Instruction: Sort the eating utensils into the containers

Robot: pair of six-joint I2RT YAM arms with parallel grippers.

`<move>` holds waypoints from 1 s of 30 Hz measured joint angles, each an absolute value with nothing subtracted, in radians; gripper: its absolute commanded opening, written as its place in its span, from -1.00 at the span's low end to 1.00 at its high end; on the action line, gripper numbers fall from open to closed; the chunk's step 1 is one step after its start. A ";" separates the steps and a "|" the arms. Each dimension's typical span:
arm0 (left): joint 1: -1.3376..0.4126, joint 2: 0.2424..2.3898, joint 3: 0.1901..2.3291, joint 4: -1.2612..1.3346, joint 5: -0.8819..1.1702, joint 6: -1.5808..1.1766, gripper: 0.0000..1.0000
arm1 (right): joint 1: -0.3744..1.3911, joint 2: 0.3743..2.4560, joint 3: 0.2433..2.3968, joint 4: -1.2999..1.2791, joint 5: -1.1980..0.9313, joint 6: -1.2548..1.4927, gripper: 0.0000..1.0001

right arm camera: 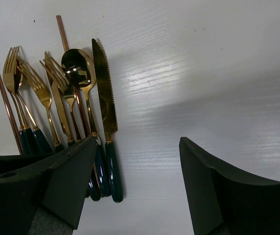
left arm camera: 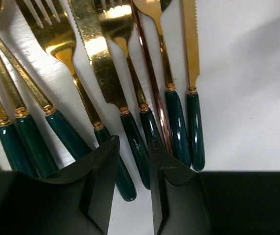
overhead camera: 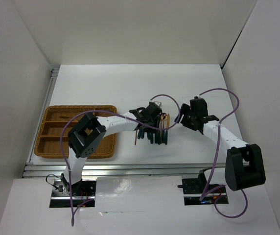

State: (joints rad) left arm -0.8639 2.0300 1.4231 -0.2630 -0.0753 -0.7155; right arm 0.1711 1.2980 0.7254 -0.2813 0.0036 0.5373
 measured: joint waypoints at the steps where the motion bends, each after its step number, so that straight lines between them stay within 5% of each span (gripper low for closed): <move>1: -0.864 2.032 1.428 -0.271 -0.083 -0.716 -0.14 | 0.171 1.298 0.725 -0.281 0.004 0.537 0.52; 24: -0.897 2.151 1.614 -0.476 -0.292 -0.742 -0.15 | 0.171 1.298 0.725 -0.281 0.020 0.537 0.52; 30: -0.910 2.158 1.624 -0.499 -0.320 -0.742 -0.35 | 0.171 1.298 0.725 -0.281 0.020 0.537 0.52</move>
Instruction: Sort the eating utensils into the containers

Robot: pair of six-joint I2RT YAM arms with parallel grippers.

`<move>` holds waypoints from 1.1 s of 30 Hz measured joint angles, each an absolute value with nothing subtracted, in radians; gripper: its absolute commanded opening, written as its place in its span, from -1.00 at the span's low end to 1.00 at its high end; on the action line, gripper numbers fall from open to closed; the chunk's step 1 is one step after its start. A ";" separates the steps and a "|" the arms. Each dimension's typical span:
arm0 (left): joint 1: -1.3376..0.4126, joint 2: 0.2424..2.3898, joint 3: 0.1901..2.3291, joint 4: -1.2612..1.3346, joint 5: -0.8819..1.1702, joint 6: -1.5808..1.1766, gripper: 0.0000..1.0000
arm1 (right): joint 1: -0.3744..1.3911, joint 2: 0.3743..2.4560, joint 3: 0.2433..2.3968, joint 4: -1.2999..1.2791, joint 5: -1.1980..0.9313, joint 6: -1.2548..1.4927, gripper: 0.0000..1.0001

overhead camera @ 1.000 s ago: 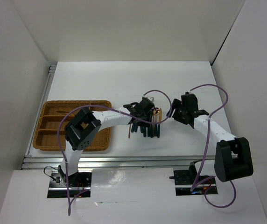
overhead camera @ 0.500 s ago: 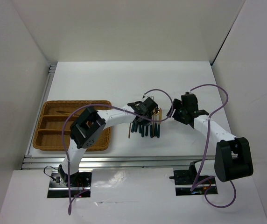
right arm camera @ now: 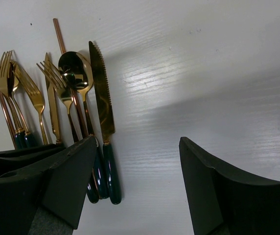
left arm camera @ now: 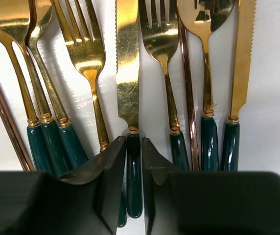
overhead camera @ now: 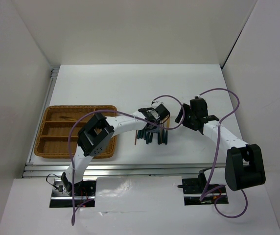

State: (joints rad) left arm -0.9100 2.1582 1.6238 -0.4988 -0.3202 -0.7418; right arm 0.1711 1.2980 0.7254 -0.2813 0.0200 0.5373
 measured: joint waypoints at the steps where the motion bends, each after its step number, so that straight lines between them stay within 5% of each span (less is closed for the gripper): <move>1: -0.910 2.158 1.625 -0.502 -0.321 -0.742 -0.41 | 0.171 1.298 0.725 -0.282 0.020 0.537 0.52; 16: -0.909 2.092 1.573 -0.493 -0.311 -0.768 -0.51 | 0.171 1.261 0.725 -0.300 0.040 0.538 0.56; 33: -0.621 1.473 1.192 -0.329 -0.287 -0.933 -0.46 | 0.171 1.100 0.726 -0.325 0.063 0.542 0.63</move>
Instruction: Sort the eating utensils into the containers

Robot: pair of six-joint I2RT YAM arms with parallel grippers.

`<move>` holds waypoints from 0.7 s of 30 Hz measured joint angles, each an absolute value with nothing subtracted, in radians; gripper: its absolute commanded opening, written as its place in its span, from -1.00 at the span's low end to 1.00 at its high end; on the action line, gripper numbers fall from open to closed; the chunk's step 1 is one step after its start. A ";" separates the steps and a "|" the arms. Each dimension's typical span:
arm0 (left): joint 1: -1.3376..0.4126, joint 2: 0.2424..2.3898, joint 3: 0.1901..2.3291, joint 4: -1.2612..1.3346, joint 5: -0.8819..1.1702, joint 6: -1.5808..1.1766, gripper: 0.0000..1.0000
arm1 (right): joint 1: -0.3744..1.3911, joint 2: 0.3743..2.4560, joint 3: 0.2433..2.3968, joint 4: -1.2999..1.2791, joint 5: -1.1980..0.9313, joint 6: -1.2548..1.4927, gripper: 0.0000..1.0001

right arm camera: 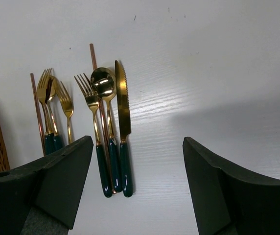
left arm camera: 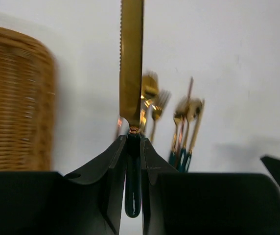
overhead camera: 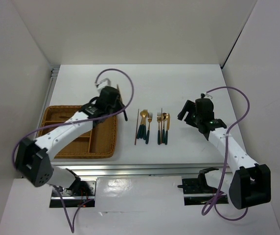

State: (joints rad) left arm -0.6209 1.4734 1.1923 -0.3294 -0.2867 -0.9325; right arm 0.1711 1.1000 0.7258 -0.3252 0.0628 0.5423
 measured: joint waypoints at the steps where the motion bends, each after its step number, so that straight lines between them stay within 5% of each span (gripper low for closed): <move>1: -0.591 1.429 1.153 -0.323 -0.304 -0.955 -0.43 | 0.171 1.105 0.726 -0.325 0.062 0.542 0.63; 10: -0.252 1.044 0.790 -0.311 -0.472 -1.243 -0.40 | 0.171 1.151 0.726 -0.323 0.028 0.542 0.63; 21: -0.014 1.117 0.754 -0.319 -0.496 -1.455 -0.45 | 0.171 1.173 0.727 -0.321 0.006 0.542 0.63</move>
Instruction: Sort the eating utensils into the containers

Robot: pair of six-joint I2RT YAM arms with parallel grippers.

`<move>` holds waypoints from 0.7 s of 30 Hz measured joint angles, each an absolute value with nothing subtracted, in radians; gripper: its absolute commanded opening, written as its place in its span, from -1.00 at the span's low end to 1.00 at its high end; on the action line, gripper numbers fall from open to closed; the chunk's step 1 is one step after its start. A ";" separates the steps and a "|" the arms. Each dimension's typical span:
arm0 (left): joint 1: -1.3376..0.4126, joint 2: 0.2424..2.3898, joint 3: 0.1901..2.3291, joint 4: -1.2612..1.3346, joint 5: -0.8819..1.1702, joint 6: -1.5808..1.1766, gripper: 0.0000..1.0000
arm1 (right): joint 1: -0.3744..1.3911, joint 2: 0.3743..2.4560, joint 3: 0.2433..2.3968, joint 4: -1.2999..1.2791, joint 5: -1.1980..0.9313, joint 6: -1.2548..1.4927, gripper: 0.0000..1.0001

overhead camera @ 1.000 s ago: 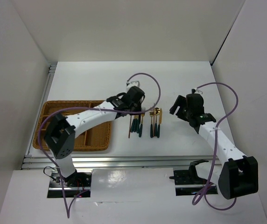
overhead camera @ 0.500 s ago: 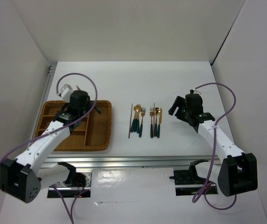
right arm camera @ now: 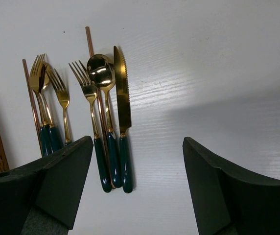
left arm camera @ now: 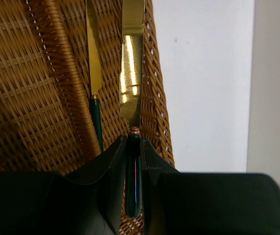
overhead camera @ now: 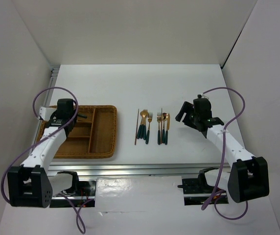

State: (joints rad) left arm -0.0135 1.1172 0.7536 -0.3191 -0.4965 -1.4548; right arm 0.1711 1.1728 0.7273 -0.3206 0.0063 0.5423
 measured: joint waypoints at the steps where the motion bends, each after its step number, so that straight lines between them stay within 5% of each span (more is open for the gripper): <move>1: -0.006 1.146 0.764 -0.319 -0.493 -1.470 -0.45 | 0.171 1.174 0.727 -0.320 0.006 0.542 0.63; 13: 0.017 1.338 0.859 -0.352 -0.465 -1.580 -0.45 | 0.171 1.182 0.727 -0.318 0.015 0.542 0.63; 21: 0.044 1.365 0.871 -0.371 -0.435 -1.600 -0.15 | 0.171 1.182 0.727 -0.318 0.015 0.542 0.66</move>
State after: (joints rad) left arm 0.0441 1.3651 0.8715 -0.3706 -0.4347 -1.5997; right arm 0.1711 1.1824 0.7273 -0.3176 0.0154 0.5423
